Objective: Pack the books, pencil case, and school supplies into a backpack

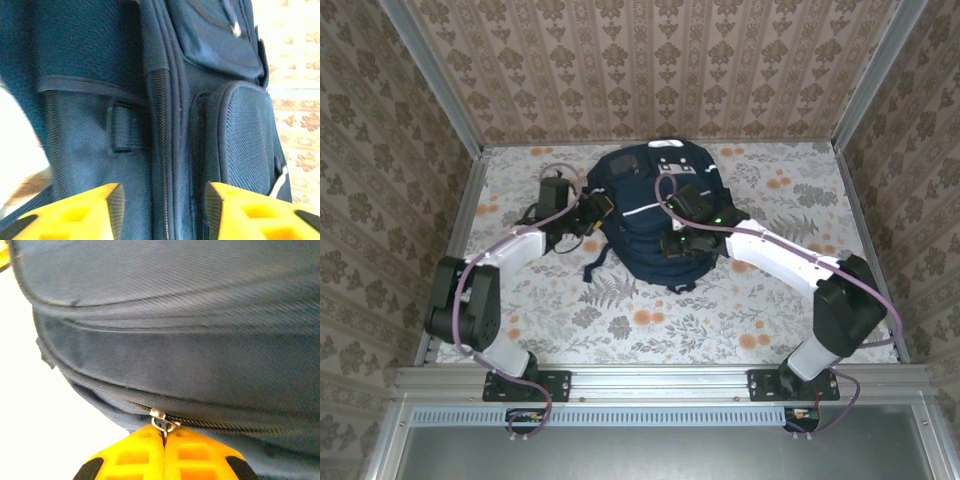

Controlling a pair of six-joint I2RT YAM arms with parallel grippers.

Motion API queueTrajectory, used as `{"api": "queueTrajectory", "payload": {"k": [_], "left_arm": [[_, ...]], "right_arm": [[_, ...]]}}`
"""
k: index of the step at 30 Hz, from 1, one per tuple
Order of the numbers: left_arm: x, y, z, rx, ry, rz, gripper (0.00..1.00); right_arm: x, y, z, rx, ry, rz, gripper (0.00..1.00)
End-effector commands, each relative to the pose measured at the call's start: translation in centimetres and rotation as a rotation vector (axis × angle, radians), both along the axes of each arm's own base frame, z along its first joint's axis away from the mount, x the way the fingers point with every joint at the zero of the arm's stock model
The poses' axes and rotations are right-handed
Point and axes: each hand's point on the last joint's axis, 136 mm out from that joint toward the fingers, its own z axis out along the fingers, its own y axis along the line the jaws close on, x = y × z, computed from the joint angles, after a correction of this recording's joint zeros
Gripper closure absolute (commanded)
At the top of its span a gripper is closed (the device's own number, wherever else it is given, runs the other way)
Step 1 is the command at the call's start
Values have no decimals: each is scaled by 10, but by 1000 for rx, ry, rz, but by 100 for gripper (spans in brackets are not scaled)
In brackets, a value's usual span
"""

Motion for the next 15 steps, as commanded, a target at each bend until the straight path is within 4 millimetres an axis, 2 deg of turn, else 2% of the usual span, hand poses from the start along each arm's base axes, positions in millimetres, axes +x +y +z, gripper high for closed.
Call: {"api": "queueTrajectory", "payload": {"k": [1,4,9,14,15], "left_arm": [[-23,29,0,73,28,59,42],[-47,28,11,4,41,64,39],[-74,22,25,-103,66,68,37],[-78,14,28,-181,75,85,42],[-76,10,27,-183,77,79,46]], "right_arm": [[5,65,34,213,-5,117,100],[13,85,34,224,3,144,100],[19,97,27,236,21,149,100],[17,97,24,246,29,143,100],[16,97,23,246,31,142,100]]}}
